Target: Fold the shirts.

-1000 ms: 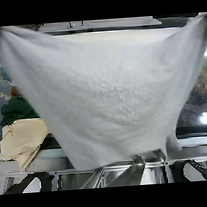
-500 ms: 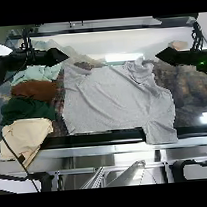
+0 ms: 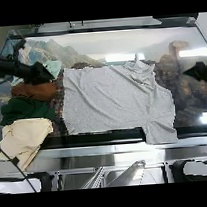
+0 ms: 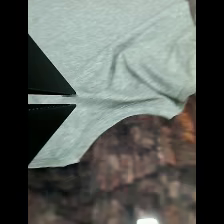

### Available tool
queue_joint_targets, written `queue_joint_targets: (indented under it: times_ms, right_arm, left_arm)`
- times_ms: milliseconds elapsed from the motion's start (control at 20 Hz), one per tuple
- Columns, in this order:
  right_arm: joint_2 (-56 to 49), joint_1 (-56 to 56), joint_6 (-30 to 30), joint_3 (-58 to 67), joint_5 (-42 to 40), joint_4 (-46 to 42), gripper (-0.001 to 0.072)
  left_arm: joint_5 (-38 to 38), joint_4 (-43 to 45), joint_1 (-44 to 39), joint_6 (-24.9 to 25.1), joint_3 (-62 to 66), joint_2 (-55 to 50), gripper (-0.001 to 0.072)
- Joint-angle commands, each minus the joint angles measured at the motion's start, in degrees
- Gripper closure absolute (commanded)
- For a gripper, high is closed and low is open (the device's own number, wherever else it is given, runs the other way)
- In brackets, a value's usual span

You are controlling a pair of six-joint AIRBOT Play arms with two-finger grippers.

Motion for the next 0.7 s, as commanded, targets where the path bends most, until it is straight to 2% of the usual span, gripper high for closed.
queue_joint_targets:
  times_ms: [0,50,150,400,450,500,550,650]
  right_arm:
    - [2.0,-8.4,1.5,-10.1,3.2,-1.8,0.0628]
    - [2.6,-10.7,2.0,-13.4,2.4,-1.8,0.0623]
    - [2.7,-14.6,2.7,-17.7,2.0,-1.8,0.0427]
    - [2.7,-16.3,2.6,-20.2,2.1,-1.7,0.0427]
    - [2.7,-16.1,2.6,-20.2,2.1,-1.7,0.0400]
    - [2.7,-16.0,2.6,-20.2,2.1,-1.8,0.0290]
    - [2.7,-16.0,2.6,-20.2,1.9,-1.7,0.0250]
    - [2.7,-16.0,2.6,-20.2,1.4,-1.7,0.0249]
  left_arm:
    - [3.3,3.3,-0.1,-2.0,-20.3,8.1,0.0382]
    - [5.8,3.3,-0.6,-2.0,-26.1,9.9,0.0382]
    - [9.0,3.3,-1.6,-2.0,-34.1,11.4,0.0381]
    - [14.1,3.3,-5.4,-2.0,-40.9,11.4,0.0374]
    - [14.6,3.3,-5.9,-2.3,-40.8,11.4,0.0374]
    - [15.1,3.3,-6.4,-2.8,-40.7,11.4,0.0374]
    - [15.6,3.3,-6.8,-3.4,-40.7,11.4,0.0374]
    - [16.7,3.4,-6.8,-4.5,-40.7,11.4,0.0374]
